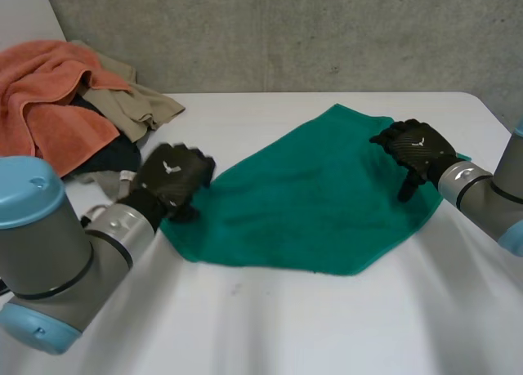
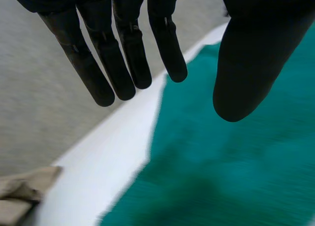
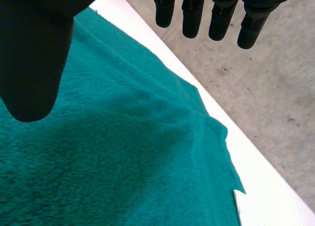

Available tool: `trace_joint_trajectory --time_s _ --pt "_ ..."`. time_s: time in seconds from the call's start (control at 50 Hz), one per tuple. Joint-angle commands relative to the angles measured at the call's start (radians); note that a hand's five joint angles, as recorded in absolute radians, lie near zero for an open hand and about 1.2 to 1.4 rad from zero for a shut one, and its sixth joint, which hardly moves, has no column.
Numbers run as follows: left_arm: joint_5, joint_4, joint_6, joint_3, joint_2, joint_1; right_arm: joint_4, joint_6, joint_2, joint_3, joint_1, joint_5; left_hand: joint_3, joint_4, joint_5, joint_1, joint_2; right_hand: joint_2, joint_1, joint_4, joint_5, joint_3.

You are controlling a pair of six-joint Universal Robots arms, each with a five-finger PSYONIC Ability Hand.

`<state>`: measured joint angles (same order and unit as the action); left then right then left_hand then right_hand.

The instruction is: Fold the laundry.

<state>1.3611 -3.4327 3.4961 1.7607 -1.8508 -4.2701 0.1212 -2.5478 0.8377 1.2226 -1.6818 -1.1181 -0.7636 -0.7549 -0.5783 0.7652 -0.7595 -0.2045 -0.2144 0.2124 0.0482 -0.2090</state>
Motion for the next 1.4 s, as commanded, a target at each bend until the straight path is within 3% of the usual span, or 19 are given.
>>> trace_joint_trajectory --time_s 0.02,0.16,0.64,0.72,0.82,0.86,0.96,1.1,1.2,1.4 --pt "-0.028 0.133 0.003 -0.047 -0.085 0.042 -0.072 -0.009 0.000 -0.012 -0.012 -0.002 -0.008 -0.017 -0.019 0.006 -0.012 0.030 0.040 -0.038 -0.048 0.034" --pt "0.004 0.173 0.026 -0.087 -0.159 0.042 -0.072 -0.002 0.001 0.005 -0.029 -0.002 0.075 0.066 0.064 -0.076 0.070 0.030 0.040 -0.038 -0.048 0.034" --pt "0.085 0.179 0.129 -0.196 -0.298 0.061 -0.055 0.018 0.000 0.032 -0.048 -0.009 -0.049 -0.057 -0.059 0.047 -0.053 0.030 0.040 -0.038 -0.048 0.034" --pt "0.095 0.181 0.149 -0.227 -0.330 0.067 -0.054 0.018 0.000 0.037 -0.052 -0.009 -0.154 -0.163 -0.165 0.153 -0.158 0.030 0.040 -0.038 -0.048 0.034" --pt "0.139 0.202 0.205 -0.265 -0.360 0.082 -0.048 0.018 0.012 0.044 -0.053 -0.011 -0.632 -0.640 -0.642 0.630 -0.636 0.030 0.040 -0.038 -0.048 0.034" --pt "0.173 0.210 0.222 -0.280 -0.350 0.084 -0.046 0.014 0.020 0.051 -0.053 -0.012 -0.633 -0.641 -0.643 0.631 -0.637 0.030 0.040 -0.038 -0.048 0.034" --pt "0.272 0.193 0.210 -0.297 -0.213 0.093 -0.046 0.000 0.058 0.057 -0.058 -0.016 -0.633 -0.641 -0.643 0.631 -0.637 0.030 0.040 -0.038 -0.048 0.034" --pt "0.231 0.138 0.155 -0.302 0.100 0.142 -0.080 -0.072 0.084 -0.046 -0.099 -0.011 -0.633 -0.641 -0.643 0.631 -0.637 0.030 0.040 -0.038 -0.048 0.034" --pt "0.165 0.136 0.168 -0.302 0.211 0.173 -0.204 -0.097 -0.012 -0.268 -0.156 -0.009 -0.633 -0.641 -0.643 0.631 -0.637 0.030 0.040 -0.038 -0.048 0.034" --pt "0.142 0.148 0.207 -0.302 0.369 0.193 -0.391 -0.141 -0.308 -0.693 -0.292 0.040 -0.633 -0.641 -0.643 0.631 -0.637 0.030 0.040 -0.038 -0.048 0.034"
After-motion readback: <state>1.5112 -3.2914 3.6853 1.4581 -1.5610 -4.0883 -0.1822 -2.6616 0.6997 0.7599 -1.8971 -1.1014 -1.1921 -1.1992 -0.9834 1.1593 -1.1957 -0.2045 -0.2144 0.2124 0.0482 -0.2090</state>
